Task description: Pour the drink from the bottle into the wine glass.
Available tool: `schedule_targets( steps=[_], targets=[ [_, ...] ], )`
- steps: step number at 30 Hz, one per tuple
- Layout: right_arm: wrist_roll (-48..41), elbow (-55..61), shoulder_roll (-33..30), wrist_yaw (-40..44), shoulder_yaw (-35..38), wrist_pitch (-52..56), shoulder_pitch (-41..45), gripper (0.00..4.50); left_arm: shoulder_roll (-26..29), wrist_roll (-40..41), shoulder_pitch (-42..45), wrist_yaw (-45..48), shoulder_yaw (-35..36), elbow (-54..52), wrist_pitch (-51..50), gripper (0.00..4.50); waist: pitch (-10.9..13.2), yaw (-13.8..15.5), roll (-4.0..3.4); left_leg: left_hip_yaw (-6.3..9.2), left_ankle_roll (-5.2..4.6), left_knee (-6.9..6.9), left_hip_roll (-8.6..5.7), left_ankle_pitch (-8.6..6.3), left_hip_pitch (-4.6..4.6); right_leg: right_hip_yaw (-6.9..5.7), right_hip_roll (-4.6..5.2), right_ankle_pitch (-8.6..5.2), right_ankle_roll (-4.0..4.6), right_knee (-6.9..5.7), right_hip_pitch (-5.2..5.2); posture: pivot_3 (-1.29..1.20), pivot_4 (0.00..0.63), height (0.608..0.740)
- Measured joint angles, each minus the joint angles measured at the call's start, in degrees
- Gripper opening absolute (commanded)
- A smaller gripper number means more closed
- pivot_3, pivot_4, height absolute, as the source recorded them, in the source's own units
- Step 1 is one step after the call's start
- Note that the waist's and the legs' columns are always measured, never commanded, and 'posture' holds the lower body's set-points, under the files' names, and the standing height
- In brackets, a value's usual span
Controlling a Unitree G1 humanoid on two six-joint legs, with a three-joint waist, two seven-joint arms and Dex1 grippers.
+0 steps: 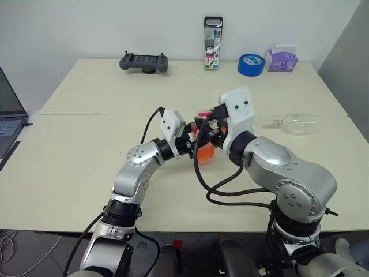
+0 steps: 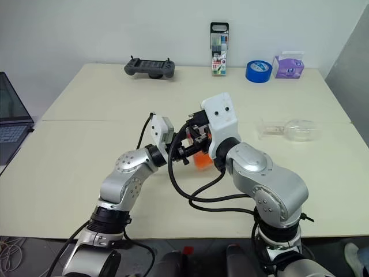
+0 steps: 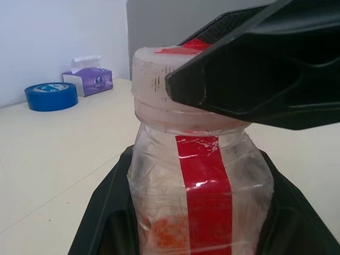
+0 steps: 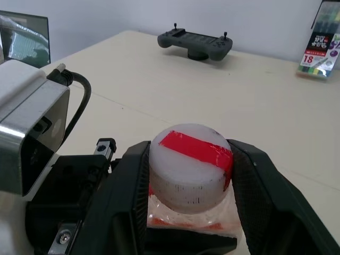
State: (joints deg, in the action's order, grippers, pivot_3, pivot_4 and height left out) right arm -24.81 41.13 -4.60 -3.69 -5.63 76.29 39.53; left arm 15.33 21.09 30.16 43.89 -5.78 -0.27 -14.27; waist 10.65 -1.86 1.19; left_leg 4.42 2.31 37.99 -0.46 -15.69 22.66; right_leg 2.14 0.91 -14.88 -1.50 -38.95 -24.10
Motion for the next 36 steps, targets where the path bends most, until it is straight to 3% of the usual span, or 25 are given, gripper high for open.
schedule_targets(
  steps=[4,6,7,10,13,16,18,26,32,36],
  targets=[
    [-2.15,-4.8,-5.15,8.05,1.04,-6.65,0.97,1.83,-0.22,0.0,0.82,-0.85,0.62,0.23,0.0,1.92,0.0,-0.02,0.0,-0.02,-0.01,0.01,-0.03,0.0,0.0,-0.07,-0.09,0.0,0.0,0.02,0.02,0.0,0.15,0.74],
    [-6.71,-9.56,-10.86,19.63,4.63,-11.28,0.91,1.83,-0.47,-0.06,1.13,-0.44,0.12,0.18,0.09,1.92,0.0,0.15,0.0,-0.04,-0.04,0.01,-0.08,0.0,0.01,-0.1,-0.2,0.0,-0.01,0.09,0.08,0.0,0.15,0.74],
    [-8.97,-12.34,-17.05,28.87,5.57,-14.72,0.7,1.83,-0.54,-0.22,1.15,0.68,-0.84,0.13,0.71,1.92,0.01,0.4,0.0,-0.09,-0.05,0.06,-0.15,-0.01,0.07,-0.17,-0.17,0.0,-0.01,0.19,0.1,0.0,0.15,0.74],
    [-9.91,-23.47,-28.12,50.9,4.33,-25.17,2.92,1.83,-0.95,-0.52,1.28,3.27,-3.0,0.01,1.64,1.91,0.02,0.06,0.01,-0.22,-0.16,0.1,-0.17,-0.05,0.06,-0.1,-0.12,0.03,-0.05,0.34,0.18,0.0,0.15,0.74],
    [-7.8,-34.06,-30.86,63.96,1.57,-34.61,7.39,1.83,-0.83,-0.78,2.68,3.85,-3.22,0.18,1.68,1.9,0.02,-0.88,0.01,-0.33,-0.17,0.02,0.0,-0.05,-0.14,0.14,-0.21,0.04,-0.06,0.14,0.1,0.0,0.15,0.74],
    [-5.1,-42.51,-30.14,69.92,-1.4,-40.64,12.08,1.83,-0.49,-0.84,2.92,3.06,-2.49,0.38,1.7,1.9,0.02,-1.25,0.01,-0.25,-0.16,0.0,0.09,-0.05,-0.19,0.1,-0.31,0.05,-0.03,-0.02,0.03,0.0,0.15,0.74],
    [-4.29,-45.35,-29.37,71.4,-2.16,-42.64,13.57,1.83,-0.37,-0.87,2.94,2.7,-1.97,0.37,1.65,1.9,0.02,-1.15,0.0,-0.13,-0.15,0.0,0.15,-0.04,-0.15,0.05,-0.38,0.06,0.0,-0.05,0.03,0.0,0.15,0.74],
    [-2.93,-46.5,-30.4,72.64,-1.68,-44.59,13.2,4.5,0.1,-0.82,2.6,1.88,-0.42,0.31,1.01,1.9,0.03,0.02,0.0,-0.2,-0.13,0.12,0.01,-0.04,-0.05,0.08,0.02,0.06,0.0,0.04,0.03,0.0,0.15,0.74],
    [-2.95,-37.27,-28.55,60.52,2.63,-41.44,9.58,4.5,-0.19,-0.83,3.02,2.11,-0.58,0.81,1.03,1.9,0.03,0.31,0.0,-0.11,-0.1,0.16,-0.03,-0.02,0.09,0.05,0.11,0.06,0.0,0.07,-0.02,0.0,0.15,0.74],
    [-5.86,-23.04,-25.73,49.17,5.43,-32.33,4.32,4.5,-0.25,-0.83,3.21,2.38,-0.54,1.03,1.03,1.9,0.03,0.32,0.0,0.0,-0.07,0.12,0.03,0.0,0.13,0.06,0.1,0.06,-0.01,0.05,-0.06,0.0,0.15,0.74]
  ],
)
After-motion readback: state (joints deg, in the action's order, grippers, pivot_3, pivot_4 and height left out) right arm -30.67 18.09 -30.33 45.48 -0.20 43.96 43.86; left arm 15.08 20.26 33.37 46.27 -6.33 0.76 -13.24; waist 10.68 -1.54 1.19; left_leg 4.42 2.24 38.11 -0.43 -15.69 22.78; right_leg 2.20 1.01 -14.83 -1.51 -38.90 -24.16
